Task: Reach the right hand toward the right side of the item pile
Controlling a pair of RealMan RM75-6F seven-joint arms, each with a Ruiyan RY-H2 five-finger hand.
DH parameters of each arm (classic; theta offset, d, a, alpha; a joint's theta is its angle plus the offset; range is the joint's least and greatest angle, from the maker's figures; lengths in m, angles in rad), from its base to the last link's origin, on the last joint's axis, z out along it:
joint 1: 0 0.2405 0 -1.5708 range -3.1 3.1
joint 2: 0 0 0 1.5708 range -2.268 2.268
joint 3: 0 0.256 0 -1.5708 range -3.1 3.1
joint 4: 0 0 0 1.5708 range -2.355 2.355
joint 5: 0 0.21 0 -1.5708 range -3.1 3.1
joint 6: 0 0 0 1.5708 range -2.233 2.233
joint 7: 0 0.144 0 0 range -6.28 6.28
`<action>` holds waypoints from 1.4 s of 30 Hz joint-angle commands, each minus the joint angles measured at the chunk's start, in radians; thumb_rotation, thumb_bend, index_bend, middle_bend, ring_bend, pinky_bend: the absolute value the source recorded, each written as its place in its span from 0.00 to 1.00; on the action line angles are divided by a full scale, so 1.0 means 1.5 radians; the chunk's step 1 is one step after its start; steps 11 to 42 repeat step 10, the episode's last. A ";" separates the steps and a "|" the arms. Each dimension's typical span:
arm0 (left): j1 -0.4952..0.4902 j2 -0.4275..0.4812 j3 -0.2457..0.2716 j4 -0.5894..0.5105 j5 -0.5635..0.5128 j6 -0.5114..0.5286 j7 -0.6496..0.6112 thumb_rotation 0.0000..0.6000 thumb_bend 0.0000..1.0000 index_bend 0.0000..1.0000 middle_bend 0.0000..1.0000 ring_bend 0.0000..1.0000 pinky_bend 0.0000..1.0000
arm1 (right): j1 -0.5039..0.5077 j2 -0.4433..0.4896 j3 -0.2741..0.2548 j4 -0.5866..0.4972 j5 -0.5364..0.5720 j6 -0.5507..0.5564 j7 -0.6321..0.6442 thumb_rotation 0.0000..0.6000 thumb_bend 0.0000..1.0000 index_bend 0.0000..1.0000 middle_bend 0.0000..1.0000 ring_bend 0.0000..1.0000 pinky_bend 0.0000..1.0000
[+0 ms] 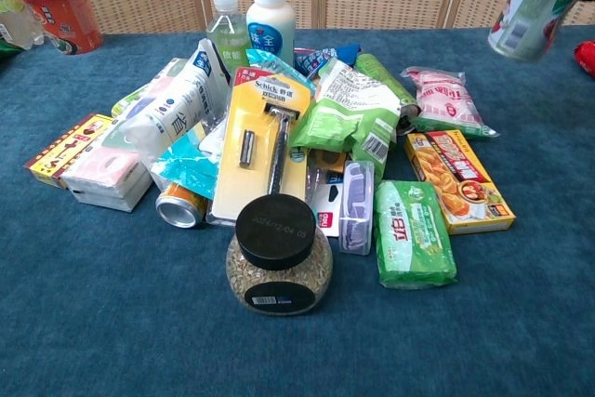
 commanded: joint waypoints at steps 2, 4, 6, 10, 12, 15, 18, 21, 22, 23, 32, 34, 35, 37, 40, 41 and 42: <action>-0.001 -0.008 -0.001 0.012 0.003 -0.001 -0.012 0.89 0.40 0.18 0.22 0.17 0.00 | -0.064 0.120 0.050 -0.237 0.019 0.101 -0.101 1.00 0.25 0.65 0.98 1.00 0.71; -0.002 -0.011 -0.001 0.019 0.003 -0.002 -0.018 0.89 0.40 0.17 0.22 0.17 0.00 | -0.073 0.142 0.058 -0.289 0.022 0.116 -0.134 1.00 0.25 0.65 0.98 1.00 0.71; -0.004 -0.014 -0.003 0.024 0.003 -0.003 -0.023 0.89 0.40 0.18 0.22 0.17 0.00 | -0.078 0.155 0.062 -0.325 0.024 0.126 -0.158 1.00 0.25 0.65 0.98 1.00 0.71; -0.007 -0.022 -0.004 0.036 0.000 -0.008 -0.035 0.89 0.40 0.17 0.22 0.17 0.00 | -0.083 0.174 0.066 -0.375 0.026 0.134 -0.196 1.00 0.24 0.65 0.98 1.00 0.71; -0.007 -0.022 -0.004 0.036 0.000 -0.008 -0.035 0.89 0.40 0.17 0.22 0.17 0.00 | -0.083 0.174 0.066 -0.375 0.026 0.134 -0.196 1.00 0.24 0.65 0.98 1.00 0.71; -0.007 -0.022 -0.004 0.036 0.000 -0.008 -0.035 0.89 0.40 0.17 0.22 0.17 0.00 | -0.083 0.174 0.066 -0.375 0.026 0.134 -0.196 1.00 0.24 0.65 0.98 1.00 0.71; -0.007 -0.022 -0.004 0.036 0.000 -0.008 -0.035 0.89 0.40 0.17 0.22 0.17 0.00 | -0.083 0.174 0.066 -0.375 0.026 0.134 -0.196 1.00 0.24 0.65 0.98 1.00 0.71; -0.007 -0.022 -0.004 0.036 0.000 -0.008 -0.035 0.89 0.40 0.17 0.22 0.17 0.00 | -0.083 0.174 0.066 -0.375 0.026 0.134 -0.196 1.00 0.24 0.65 0.98 1.00 0.71; -0.007 -0.022 -0.004 0.036 0.000 -0.008 -0.035 0.89 0.40 0.17 0.22 0.17 0.00 | -0.083 0.174 0.066 -0.375 0.026 0.134 -0.196 1.00 0.24 0.65 0.98 1.00 0.71; -0.007 -0.022 -0.004 0.036 0.000 -0.008 -0.035 0.89 0.40 0.17 0.22 0.17 0.00 | -0.083 0.174 0.066 -0.375 0.026 0.134 -0.196 1.00 0.24 0.65 0.98 1.00 0.71; -0.007 -0.022 -0.004 0.036 0.000 -0.008 -0.035 0.89 0.40 0.17 0.22 0.17 0.00 | -0.083 0.174 0.066 -0.375 0.026 0.134 -0.196 1.00 0.24 0.65 0.98 1.00 0.71; -0.007 -0.022 -0.004 0.036 0.000 -0.008 -0.035 0.89 0.40 0.17 0.22 0.17 0.00 | -0.083 0.174 0.066 -0.375 0.026 0.134 -0.196 1.00 0.24 0.65 0.98 1.00 0.71; -0.007 -0.022 -0.004 0.036 0.000 -0.008 -0.035 0.89 0.40 0.17 0.22 0.17 0.00 | -0.083 0.174 0.066 -0.375 0.026 0.134 -0.196 1.00 0.24 0.65 0.98 1.00 0.71; -0.007 -0.022 -0.004 0.036 0.000 -0.008 -0.035 0.89 0.40 0.17 0.22 0.17 0.00 | -0.083 0.174 0.066 -0.375 0.026 0.134 -0.196 1.00 0.24 0.65 0.98 1.00 0.71; -0.007 -0.022 -0.004 0.036 0.000 -0.008 -0.035 0.89 0.40 0.17 0.22 0.17 0.00 | -0.083 0.174 0.066 -0.375 0.026 0.134 -0.196 1.00 0.24 0.65 0.98 1.00 0.71; -0.007 -0.022 -0.004 0.036 0.000 -0.008 -0.035 0.89 0.40 0.17 0.22 0.17 0.00 | -0.083 0.174 0.066 -0.375 0.026 0.134 -0.196 1.00 0.24 0.65 0.98 1.00 0.71; -0.007 -0.022 -0.004 0.036 0.000 -0.008 -0.035 0.89 0.40 0.17 0.22 0.17 0.00 | -0.083 0.174 0.066 -0.375 0.026 0.134 -0.196 1.00 0.24 0.65 0.98 1.00 0.71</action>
